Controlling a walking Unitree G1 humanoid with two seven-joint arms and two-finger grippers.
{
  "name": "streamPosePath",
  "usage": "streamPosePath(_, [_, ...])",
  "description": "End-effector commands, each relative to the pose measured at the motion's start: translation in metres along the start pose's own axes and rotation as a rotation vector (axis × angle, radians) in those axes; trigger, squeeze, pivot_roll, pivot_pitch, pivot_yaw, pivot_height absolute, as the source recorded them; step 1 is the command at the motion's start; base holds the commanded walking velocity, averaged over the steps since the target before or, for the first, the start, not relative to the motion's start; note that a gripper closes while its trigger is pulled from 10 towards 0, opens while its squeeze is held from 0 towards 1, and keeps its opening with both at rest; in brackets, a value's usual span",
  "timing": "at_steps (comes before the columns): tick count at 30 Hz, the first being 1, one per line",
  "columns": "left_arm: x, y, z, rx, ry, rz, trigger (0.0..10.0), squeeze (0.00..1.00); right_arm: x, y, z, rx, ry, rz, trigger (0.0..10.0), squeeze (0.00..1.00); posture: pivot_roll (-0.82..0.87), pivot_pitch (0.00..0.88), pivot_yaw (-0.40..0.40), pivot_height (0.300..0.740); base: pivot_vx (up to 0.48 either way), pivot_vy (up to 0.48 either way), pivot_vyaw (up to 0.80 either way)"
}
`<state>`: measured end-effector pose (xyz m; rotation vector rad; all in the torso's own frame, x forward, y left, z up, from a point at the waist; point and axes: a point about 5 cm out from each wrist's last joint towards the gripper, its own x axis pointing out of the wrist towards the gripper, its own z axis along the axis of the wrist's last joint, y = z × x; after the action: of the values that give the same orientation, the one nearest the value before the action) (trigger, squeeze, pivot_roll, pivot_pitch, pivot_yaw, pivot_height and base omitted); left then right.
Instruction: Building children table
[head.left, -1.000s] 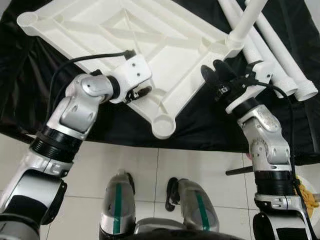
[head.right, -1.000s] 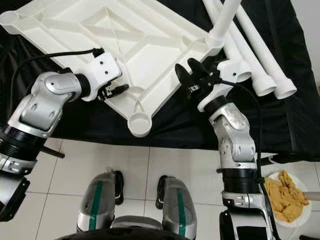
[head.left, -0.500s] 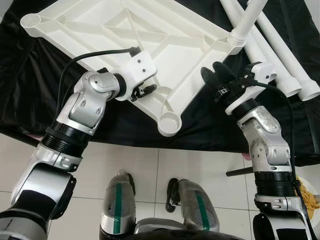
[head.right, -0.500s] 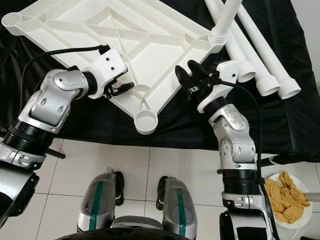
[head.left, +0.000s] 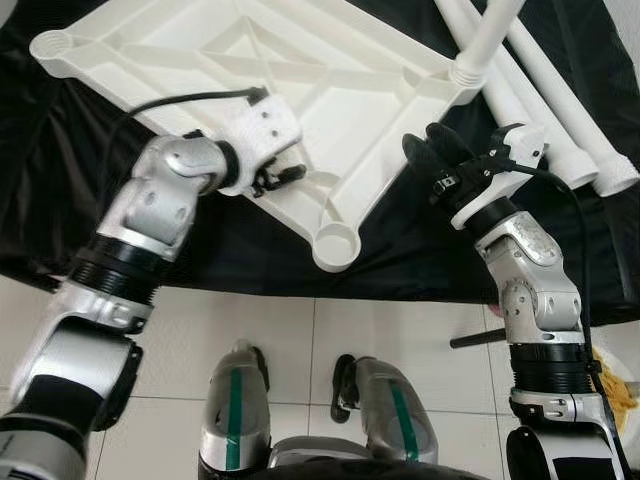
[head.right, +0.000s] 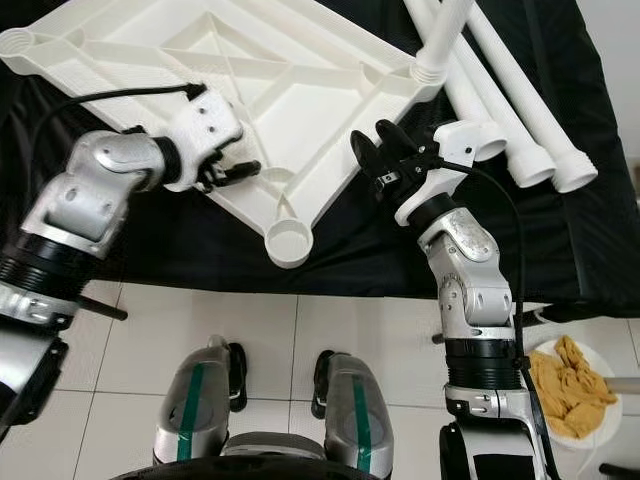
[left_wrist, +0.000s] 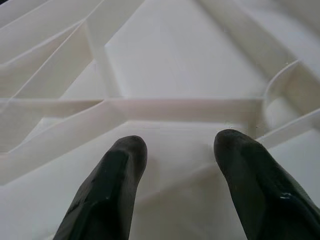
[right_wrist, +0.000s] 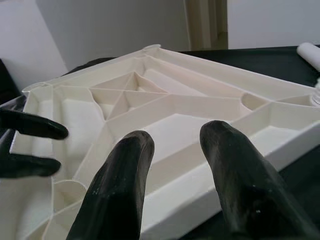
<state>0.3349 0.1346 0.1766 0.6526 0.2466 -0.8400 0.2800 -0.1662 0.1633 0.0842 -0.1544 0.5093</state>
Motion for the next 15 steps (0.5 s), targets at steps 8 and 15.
streamPosePath(8, [-0.021, 0.008, -0.007, 0.021, -0.018, -0.088, 10.0, 0.0, -0.003, -0.002, 0.0, 0.001, 0.006, -0.005, 10.0, 0.0, 0.03, 0.081, -0.02, 0.74, 0.0, 0.0, 0.0])
streamPosePath(15, [-0.034, -0.005, 0.002, 0.038, -0.095, -0.252, 10.0, 0.0, -0.004, -0.003, -0.002, 0.005, 0.011, -0.012, 10.0, 0.0, 0.04, 0.095, -0.02, 0.74, 0.0, 0.0, 0.0])
